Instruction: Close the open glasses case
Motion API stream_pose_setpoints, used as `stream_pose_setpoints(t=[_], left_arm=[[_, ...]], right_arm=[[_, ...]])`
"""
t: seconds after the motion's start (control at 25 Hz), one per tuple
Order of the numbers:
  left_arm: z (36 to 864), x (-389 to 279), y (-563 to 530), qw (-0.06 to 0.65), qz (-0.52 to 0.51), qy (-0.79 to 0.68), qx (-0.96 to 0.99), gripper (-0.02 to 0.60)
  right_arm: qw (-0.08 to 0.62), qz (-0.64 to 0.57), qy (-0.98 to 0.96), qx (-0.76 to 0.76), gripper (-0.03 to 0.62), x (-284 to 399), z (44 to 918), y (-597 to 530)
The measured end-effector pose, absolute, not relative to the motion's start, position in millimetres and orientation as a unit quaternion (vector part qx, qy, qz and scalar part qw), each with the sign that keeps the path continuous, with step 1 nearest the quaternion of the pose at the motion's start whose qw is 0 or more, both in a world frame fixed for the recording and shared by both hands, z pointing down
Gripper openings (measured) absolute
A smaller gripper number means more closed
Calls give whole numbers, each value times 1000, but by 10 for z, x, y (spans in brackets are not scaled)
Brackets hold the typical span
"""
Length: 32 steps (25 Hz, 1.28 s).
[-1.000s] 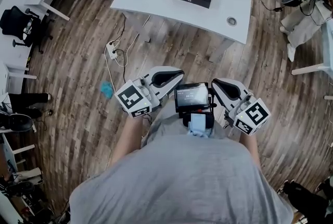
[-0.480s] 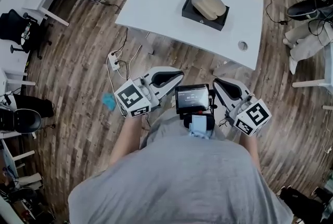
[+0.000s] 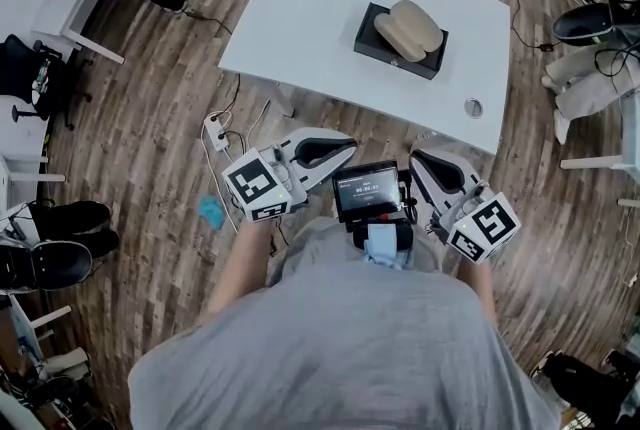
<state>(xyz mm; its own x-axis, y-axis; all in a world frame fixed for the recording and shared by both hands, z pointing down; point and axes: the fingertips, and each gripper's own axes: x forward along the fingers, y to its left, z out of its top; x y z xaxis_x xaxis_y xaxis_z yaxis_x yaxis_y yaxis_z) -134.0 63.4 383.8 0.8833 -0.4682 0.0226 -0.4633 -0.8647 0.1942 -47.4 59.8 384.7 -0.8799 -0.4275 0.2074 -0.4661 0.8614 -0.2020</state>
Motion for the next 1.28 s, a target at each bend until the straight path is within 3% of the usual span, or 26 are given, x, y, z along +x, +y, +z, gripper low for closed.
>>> stream_pose_setpoints(t=[1.28], left_arm=[[4137,-838,-1075,105,58,-223,967,20]], right_arm=[[74,165,-955,237,34,67,4237,-1052]])
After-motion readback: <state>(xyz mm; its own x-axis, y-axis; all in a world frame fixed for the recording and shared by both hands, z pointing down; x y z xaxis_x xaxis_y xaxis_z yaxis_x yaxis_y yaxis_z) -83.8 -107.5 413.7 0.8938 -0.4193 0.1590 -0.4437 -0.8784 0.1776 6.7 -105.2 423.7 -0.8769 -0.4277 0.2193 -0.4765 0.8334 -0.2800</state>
